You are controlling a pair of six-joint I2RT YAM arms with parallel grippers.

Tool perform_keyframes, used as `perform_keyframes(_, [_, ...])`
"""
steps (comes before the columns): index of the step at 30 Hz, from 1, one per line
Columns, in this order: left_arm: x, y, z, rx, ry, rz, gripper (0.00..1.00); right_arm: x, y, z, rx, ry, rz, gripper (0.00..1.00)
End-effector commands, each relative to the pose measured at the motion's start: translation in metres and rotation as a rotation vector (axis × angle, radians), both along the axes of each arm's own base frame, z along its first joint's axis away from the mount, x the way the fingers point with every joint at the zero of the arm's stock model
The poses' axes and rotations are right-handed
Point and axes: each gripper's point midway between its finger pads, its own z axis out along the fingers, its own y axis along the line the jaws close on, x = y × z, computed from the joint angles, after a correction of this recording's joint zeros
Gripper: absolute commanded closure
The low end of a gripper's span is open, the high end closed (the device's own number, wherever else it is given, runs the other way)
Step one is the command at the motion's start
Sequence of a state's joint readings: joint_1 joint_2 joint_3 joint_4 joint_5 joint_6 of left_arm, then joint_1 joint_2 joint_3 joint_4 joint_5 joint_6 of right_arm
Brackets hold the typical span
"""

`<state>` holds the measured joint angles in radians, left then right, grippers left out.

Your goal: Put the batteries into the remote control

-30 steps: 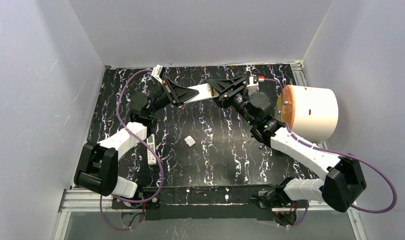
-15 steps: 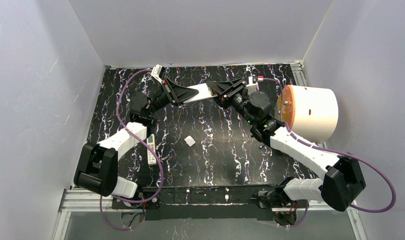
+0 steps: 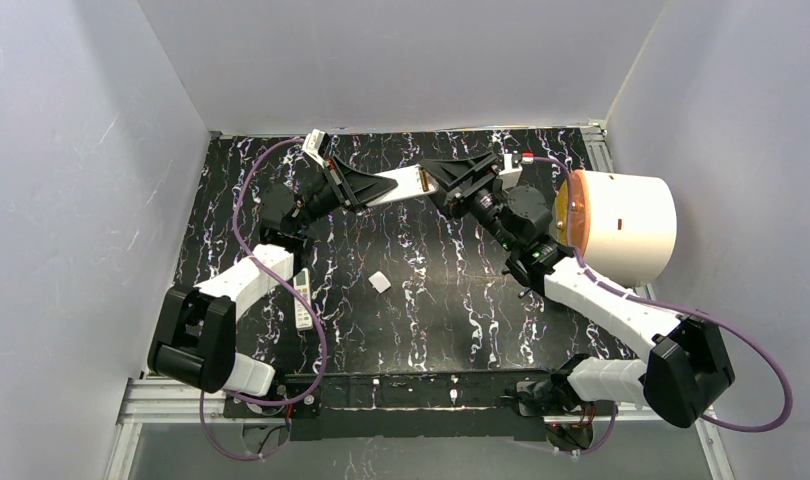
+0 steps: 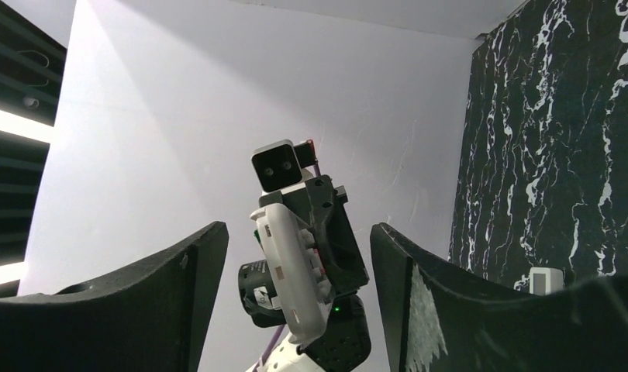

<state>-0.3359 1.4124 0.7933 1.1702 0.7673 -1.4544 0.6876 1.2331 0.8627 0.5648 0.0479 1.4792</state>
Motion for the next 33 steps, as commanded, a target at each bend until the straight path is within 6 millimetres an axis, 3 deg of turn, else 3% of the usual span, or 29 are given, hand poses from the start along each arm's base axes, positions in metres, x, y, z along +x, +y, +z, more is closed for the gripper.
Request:
perform_keyframes(1, [-0.006, 0.003, 0.017, -0.022, -0.059, 0.008, 1.0, -0.012, -0.014, 0.018, 0.017, -0.101, -0.006, 0.28])
perform_keyframes(4, [-0.004, 0.002, 0.016, -0.025, -0.048, 0.009, 1.0, -0.015, -0.017, 0.017, -0.021, -0.13, -0.01, 0.39])
perform_keyframes(8, [-0.003, 0.002, 0.015, -0.024, -0.044, 0.006, 1.0, -0.016, -0.016, 0.017, -0.053, -0.157, -0.007, 0.45])
perform_keyframes(10, [-0.003, 0.002, 0.015, -0.024, -0.047, 0.006, 1.0, -0.015, -0.015, 0.018, -0.061, -0.163, -0.004, 0.45])
perform_keyframes(14, [-0.004, 0.001, 0.015, -0.021, -0.048, 0.0, 1.0, -0.012, -0.012, 0.018, -0.066, -0.166, -0.004, 0.36])
perform_keyframes(16, [-0.005, 0.002, 0.015, -0.021, -0.051, -0.001, 1.0, -0.015, -0.008, 0.016, -0.07, -0.166, 0.024, 0.37])
perform_keyframes(26, [-0.008, 0.002, 0.019, -0.021, -0.066, -0.003, 1.0, -0.013, -0.004, 0.007, -0.09, -0.147, 0.038, 0.71])
perform_keyframes(29, [-0.008, 0.002, 0.02, -0.022, -0.071, -0.003, 1.0, -0.014, -0.004, 0.006, -0.097, -0.149, 0.038, 0.78])
perform_keyframes(33, [-0.009, 0.003, 0.025, -0.028, -0.08, -0.001, 1.0, -0.014, -0.005, 0.005, -0.1, -0.154, 0.035, 0.79])
